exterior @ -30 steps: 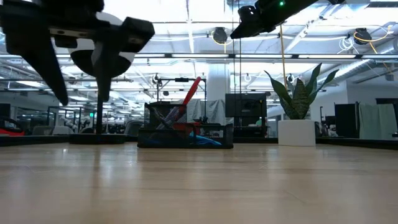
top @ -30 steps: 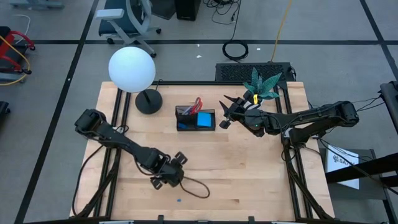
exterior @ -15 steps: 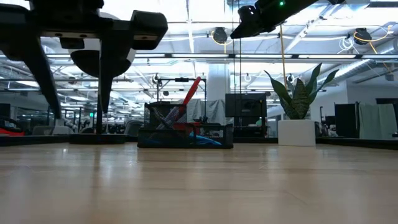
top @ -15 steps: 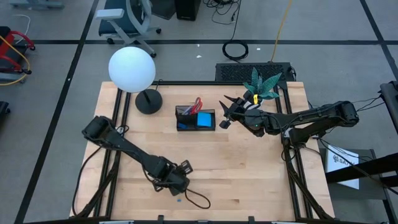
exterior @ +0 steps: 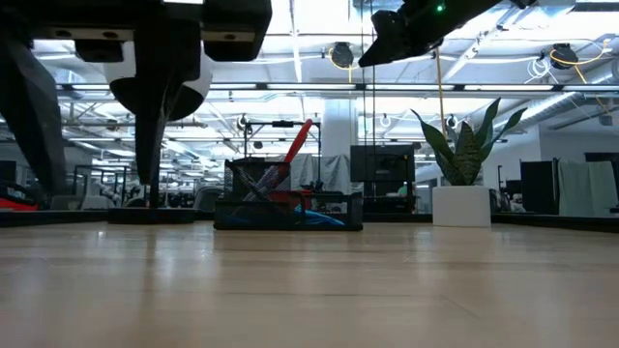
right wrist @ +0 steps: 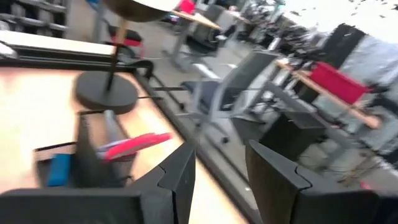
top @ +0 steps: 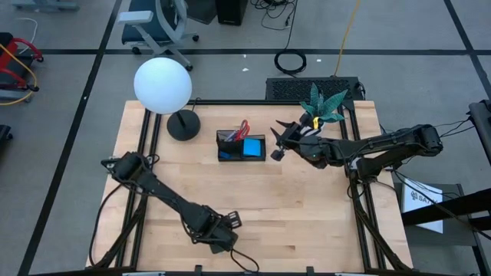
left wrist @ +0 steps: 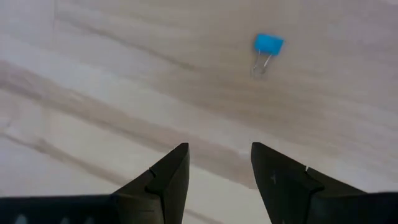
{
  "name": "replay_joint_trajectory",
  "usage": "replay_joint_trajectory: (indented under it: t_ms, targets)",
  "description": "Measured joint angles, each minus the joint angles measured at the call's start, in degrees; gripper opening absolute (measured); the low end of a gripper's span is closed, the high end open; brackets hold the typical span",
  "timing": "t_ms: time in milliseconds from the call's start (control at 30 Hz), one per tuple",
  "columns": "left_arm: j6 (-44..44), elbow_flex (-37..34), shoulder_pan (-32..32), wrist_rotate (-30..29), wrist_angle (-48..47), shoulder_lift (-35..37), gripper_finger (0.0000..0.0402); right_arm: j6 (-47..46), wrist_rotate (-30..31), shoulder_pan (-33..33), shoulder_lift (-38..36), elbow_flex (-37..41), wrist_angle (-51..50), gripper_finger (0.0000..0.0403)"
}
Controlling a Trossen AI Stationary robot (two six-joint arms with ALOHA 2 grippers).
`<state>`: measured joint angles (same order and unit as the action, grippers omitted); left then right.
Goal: Pick and place office supplies into organizer
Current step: Put the blue binder clip into the black mesh organizer
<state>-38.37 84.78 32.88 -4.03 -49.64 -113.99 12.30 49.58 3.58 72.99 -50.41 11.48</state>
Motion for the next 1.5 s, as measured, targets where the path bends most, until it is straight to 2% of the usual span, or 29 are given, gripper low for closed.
replay_joint_trajectory:
  t_ms: [233, 367, 867, 1200, 1500]
  targets:
    - [0.6, 0.4, 2.0, 2.7, 2.5, 0.0, 0.0182, -6.2, -9.3, 0.3, 0.0, 0.0, -1.7, 0.0132]
    - [1.0, 0.4, 3.8, 3.0, 3.5, 0.0, 0.0181, -8.7, -10.8, 1.2, 0.0, 0.0, -1.7, 0.0132]
    - [-1.2, 0.4, 3.4, 10.1, 6.8, -0.1, 0.0181, -11.7, -10.8, 4.9, 0.0, 0.0, -1.7, 0.0132]
    - [-3.9, 0.7, 2.1, 11.1, 6.4, -4.4, 0.0181, -11.7, -10.7, 5.1, 0.0, 0.1, -1.9, 0.0132]
    - [-4.0, 0.8, 2.5, 11.5, 6.9, -4.9, 0.0181, -11.7, -10.7, 5.1, 0.0, 0.1, -2.4, 0.0132]
